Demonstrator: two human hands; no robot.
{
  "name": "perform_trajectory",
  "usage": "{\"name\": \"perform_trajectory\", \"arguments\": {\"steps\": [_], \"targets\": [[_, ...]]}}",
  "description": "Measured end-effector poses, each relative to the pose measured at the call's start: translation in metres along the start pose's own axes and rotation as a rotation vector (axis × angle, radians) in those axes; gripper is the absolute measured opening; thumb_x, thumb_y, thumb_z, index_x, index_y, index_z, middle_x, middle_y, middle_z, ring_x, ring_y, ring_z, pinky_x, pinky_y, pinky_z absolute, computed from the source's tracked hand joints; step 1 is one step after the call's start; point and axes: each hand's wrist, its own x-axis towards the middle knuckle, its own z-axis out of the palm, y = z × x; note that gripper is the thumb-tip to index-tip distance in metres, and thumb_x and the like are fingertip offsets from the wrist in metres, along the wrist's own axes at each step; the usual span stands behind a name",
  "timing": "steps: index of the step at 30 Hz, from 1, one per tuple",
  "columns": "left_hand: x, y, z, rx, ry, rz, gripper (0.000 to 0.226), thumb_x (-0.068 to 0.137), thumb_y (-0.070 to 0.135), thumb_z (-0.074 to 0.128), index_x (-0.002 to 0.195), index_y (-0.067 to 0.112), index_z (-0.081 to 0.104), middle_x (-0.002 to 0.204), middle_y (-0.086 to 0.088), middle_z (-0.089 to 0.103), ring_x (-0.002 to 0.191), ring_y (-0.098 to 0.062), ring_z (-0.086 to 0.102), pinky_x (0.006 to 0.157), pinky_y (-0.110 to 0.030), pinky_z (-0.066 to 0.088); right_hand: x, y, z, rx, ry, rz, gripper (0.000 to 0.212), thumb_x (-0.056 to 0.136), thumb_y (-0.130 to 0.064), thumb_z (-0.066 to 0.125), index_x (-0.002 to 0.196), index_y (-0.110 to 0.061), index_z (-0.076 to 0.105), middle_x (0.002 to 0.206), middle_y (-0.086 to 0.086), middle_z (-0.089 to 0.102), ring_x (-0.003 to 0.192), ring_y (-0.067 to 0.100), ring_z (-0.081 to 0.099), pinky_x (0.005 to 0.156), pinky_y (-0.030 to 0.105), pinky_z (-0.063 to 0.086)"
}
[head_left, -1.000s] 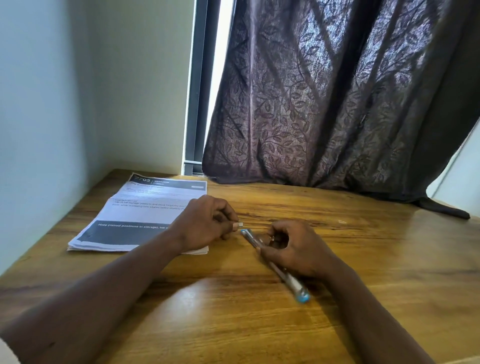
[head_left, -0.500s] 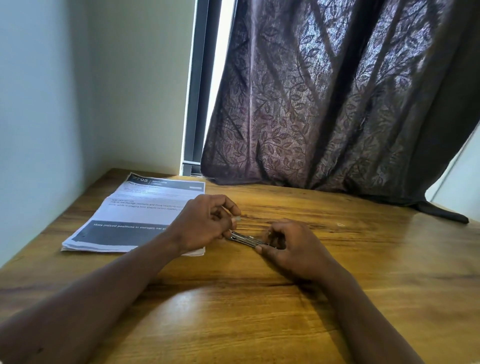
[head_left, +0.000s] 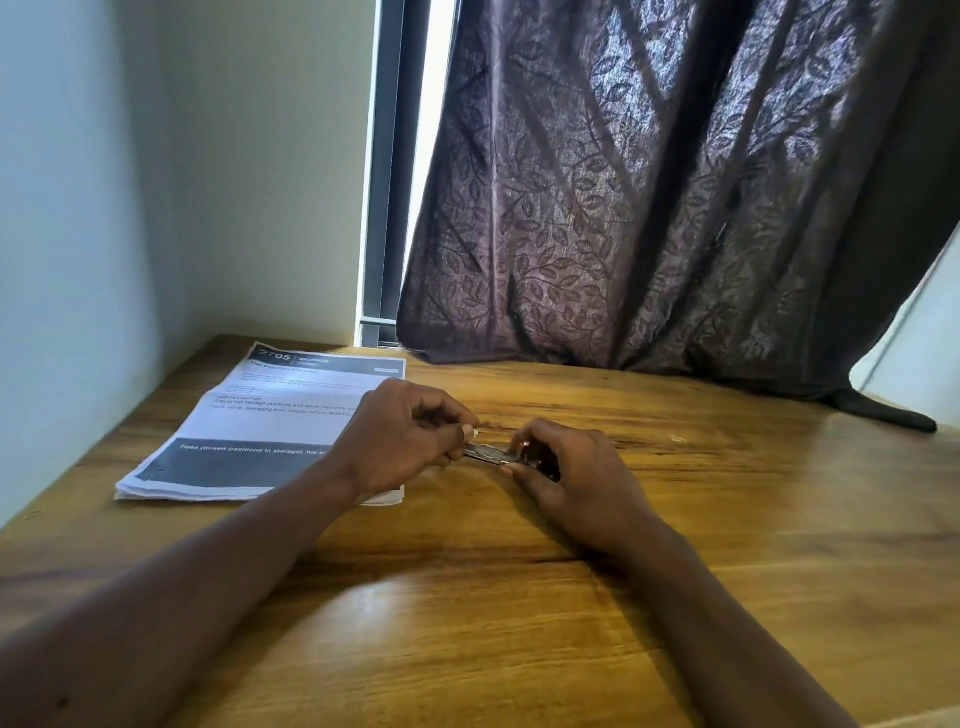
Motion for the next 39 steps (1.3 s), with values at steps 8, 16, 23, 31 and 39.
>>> {"name": "perform_trajectory", "arguments": {"steps": [8,16,23,31,39], "targets": [[-0.0020,0.0022,0.0032,0.140,-0.022,0.085,0.022,0.081,0.006,0.083,0.098,0.019,0.079,0.082,0.010,0.077,0.073,-0.003,0.073,0.064,-0.014,0.055,0.0002,-0.0027,0.0032,-0.031,0.015,-0.030,0.026,0.093,-0.037,0.069,0.117,-0.027,0.064,0.108,-0.007,0.070,0.099,0.011,0.063,0.090,0.039,0.055],[-0.0040,0.0028,0.0068,0.275,-0.009,0.166,0.019,0.082,0.017,0.083,0.096,0.029,0.081,0.082,0.016,0.075,0.079,-0.004,0.069,0.068,-0.011,0.051,0.0008,-0.0014,0.0056,-0.002,0.088,-0.061,0.025,0.090,-0.036,0.073,0.113,-0.026,0.068,0.102,-0.009,0.072,0.093,0.008,0.064,0.085,0.037,0.056],[-0.0047,0.0033,0.0074,0.282,0.022,0.157,0.023,0.084,0.014,0.082,0.103,0.026,0.079,0.082,0.014,0.075,0.079,-0.002,0.070,0.068,-0.009,0.052,0.0021,-0.0004,0.0066,-0.022,0.103,-0.061,0.025,0.091,-0.038,0.072,0.113,-0.026,0.068,0.101,-0.009,0.072,0.092,0.007,0.064,0.085,0.035,0.056],[-0.0063,0.0057,0.0084,0.298,0.014,0.180,0.019,0.084,0.011,0.081,0.098,0.024,0.079,0.080,0.014,0.074,0.079,0.001,0.070,0.068,-0.009,0.052,0.0024,-0.0021,0.0089,-0.009,0.108,-0.083,0.025,0.091,-0.038,0.073,0.111,-0.025,0.068,0.102,-0.008,0.072,0.091,0.007,0.063,0.085,0.034,0.056],[-0.0043,0.0064,0.0071,0.282,0.028,0.108,0.019,0.081,0.008,0.083,0.094,0.022,0.078,0.075,0.014,0.072,0.074,0.003,0.069,0.064,-0.008,0.050,0.0029,-0.0015,0.0079,-0.002,0.131,-0.077,0.024,0.090,-0.037,0.073,0.111,-0.025,0.069,0.101,-0.009,0.073,0.089,0.006,0.064,0.084,0.035,0.056]]}}
